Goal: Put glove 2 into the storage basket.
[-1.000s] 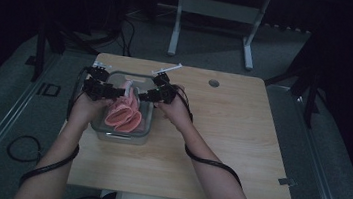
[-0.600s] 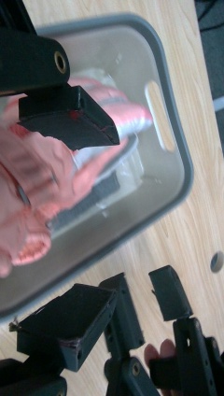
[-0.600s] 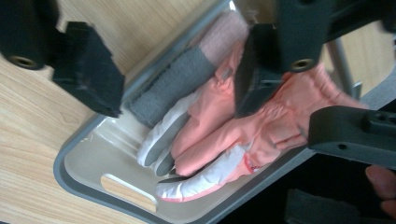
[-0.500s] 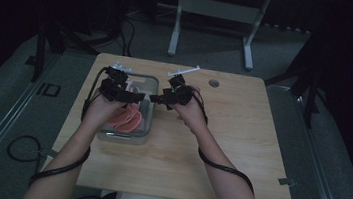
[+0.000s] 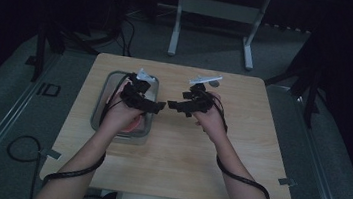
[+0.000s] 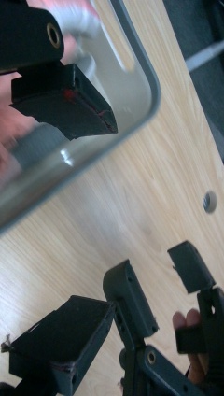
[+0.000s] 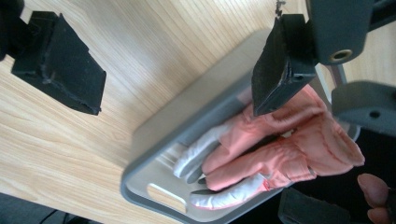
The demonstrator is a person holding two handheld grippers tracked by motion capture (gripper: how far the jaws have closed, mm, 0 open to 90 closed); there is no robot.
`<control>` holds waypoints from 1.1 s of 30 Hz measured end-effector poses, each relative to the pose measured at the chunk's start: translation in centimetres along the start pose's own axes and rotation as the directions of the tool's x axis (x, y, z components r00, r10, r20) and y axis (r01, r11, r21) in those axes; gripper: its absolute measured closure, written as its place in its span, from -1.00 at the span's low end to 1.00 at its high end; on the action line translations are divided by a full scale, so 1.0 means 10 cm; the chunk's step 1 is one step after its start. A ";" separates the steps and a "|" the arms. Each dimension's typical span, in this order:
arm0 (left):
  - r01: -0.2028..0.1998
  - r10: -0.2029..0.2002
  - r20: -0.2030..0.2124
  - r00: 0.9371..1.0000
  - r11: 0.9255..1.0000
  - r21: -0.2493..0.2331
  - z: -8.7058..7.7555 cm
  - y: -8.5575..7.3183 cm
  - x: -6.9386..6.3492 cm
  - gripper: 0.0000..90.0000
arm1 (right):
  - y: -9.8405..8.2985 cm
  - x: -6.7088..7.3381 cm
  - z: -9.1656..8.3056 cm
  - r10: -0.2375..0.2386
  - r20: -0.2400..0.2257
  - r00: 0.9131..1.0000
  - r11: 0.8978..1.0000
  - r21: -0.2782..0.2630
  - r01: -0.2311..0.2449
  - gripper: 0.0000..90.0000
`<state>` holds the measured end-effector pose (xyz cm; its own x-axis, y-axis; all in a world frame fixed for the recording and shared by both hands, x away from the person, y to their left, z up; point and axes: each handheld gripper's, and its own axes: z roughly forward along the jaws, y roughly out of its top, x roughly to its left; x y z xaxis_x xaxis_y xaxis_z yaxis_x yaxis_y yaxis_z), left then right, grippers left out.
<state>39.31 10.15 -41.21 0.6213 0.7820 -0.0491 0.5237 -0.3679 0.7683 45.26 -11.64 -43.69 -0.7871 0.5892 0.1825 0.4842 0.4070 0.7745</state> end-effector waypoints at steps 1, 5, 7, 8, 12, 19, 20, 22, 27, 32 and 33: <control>-0.013 0.013 0.006 1.000 1.000 0.002 0.03 0.01 -0.05 -0.73 | -0.02 -0.01 -0.02 -0.003 0.003 1.000 1.000 -0.002 0.003 -0.62; -0.035 0.035 0.022 0.999 0.999 0.002 0.11 0.02 -0.17 -0.73 | -0.13 -0.04 -0.11 -0.013 0.013 1.000 1.000 -0.006 0.013 -0.62; -0.053 0.052 0.027 0.998 0.999 0.004 0.15 0.02 -0.25 -0.73 | -0.21 -0.06 -0.14 -0.022 0.017 1.000 1.000 -0.008 0.023 -0.62; -0.063 0.063 0.026 0.998 0.998 0.010 0.17 0.01 -0.29 -0.73 | -0.24 -0.07 -0.15 -0.025 0.017 1.000 1.000 -0.009 0.026 -0.62; -0.091 0.089 0.071 0.994 0.996 0.024 0.28 -0.03 -0.40 -0.78 | -0.41 -0.12 -0.17 -0.030 0.015 0.999 1.000 0.000 0.030 -0.62; -0.140 0.135 0.113 0.984 0.989 0.040 0.44 -0.10 -0.56 -0.82 | -0.70 -0.23 -0.22 -0.039 0.024 0.999 0.999 0.012 0.039 -0.63; -0.149 0.143 0.127 0.982 0.988 0.038 0.46 -0.10 -0.58 -0.82 | -0.74 -0.25 -0.23 -0.038 0.027 0.999 0.999 0.018 0.037 -0.63; -0.162 0.154 0.149 0.977 0.986 0.040 0.50 -0.13 -0.62 -0.82 | -0.84 -0.29 -0.23 -0.040 0.032 0.999 0.999 0.030 0.039 -0.63; -0.177 0.164 0.175 0.971 0.982 0.061 0.63 -0.20 -0.73 -0.82 | -1.02 -0.35 -0.26 -0.038 0.042 0.998 0.998 0.050 0.036 -0.63; -0.190 0.175 0.184 0.967 0.980 0.066 0.73 -0.29 -0.82 -0.82 | -1.13 -0.40 -0.29 -0.033 0.048 0.998 0.998 0.055 0.030 -0.63; -0.196 0.180 0.185 0.966 0.978 0.070 0.75 -0.30 -0.83 -0.82 | -1.14 -0.41 -0.30 -0.032 0.049 0.998 0.998 0.058 0.029 -0.64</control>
<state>36.95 1.04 -47.93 0.8027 0.5957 -0.0270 0.4312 -0.5486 0.7163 41.78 -20.78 -51.48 -0.7828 0.6090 0.1278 0.4824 0.4643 0.7428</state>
